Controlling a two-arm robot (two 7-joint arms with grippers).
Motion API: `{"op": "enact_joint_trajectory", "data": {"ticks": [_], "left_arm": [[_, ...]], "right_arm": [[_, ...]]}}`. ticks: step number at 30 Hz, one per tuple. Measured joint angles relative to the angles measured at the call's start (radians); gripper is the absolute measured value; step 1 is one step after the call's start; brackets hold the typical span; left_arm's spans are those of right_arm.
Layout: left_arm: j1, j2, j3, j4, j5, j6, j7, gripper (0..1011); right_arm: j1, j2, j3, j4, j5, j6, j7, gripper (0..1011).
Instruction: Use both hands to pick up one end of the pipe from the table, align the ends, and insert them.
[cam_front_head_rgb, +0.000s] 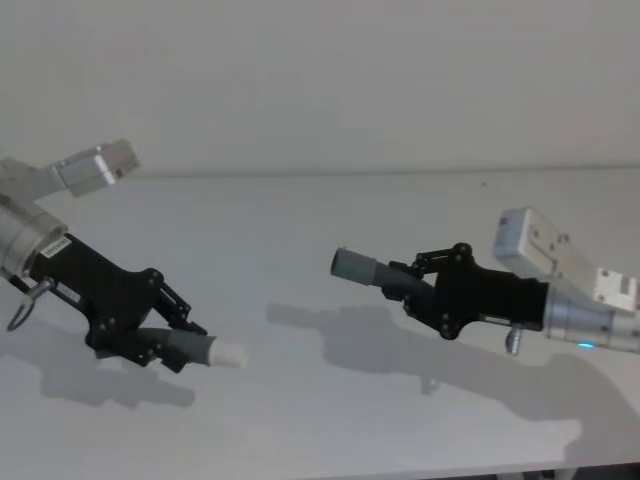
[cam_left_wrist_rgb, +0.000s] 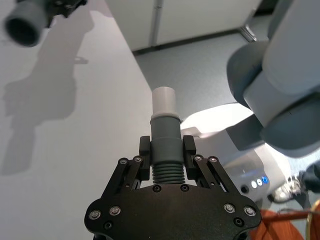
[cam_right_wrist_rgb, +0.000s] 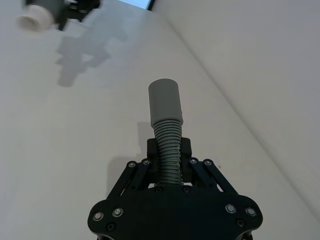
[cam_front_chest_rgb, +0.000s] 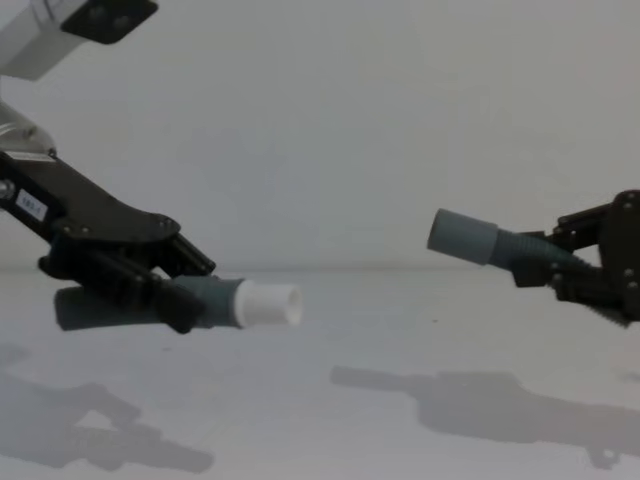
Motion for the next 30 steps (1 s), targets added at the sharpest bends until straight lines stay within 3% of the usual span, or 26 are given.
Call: {"op": "enact_joint_trajectory", "data": {"ticks": [11,19,30], "left_arm": [[0.033,0.004,-0.023,-0.033,-0.025,0.078,0.11,353],[0.033,-0.036,-0.025,0.004,-0.043,0.087,0.128,353],[0.016,-0.121,-0.004,0.095,-0.058,0.068,0.096,353]], "right_arm": [[0.087,0.046,-0.014,0.132,0.075,-0.201,0.222,223],[0.14,0.075,-0.024,0.242,0.144,-0.34,0.387,223],[0.142,0.106,-0.026,0.288,0.161,-0.421,0.436,223]]}}
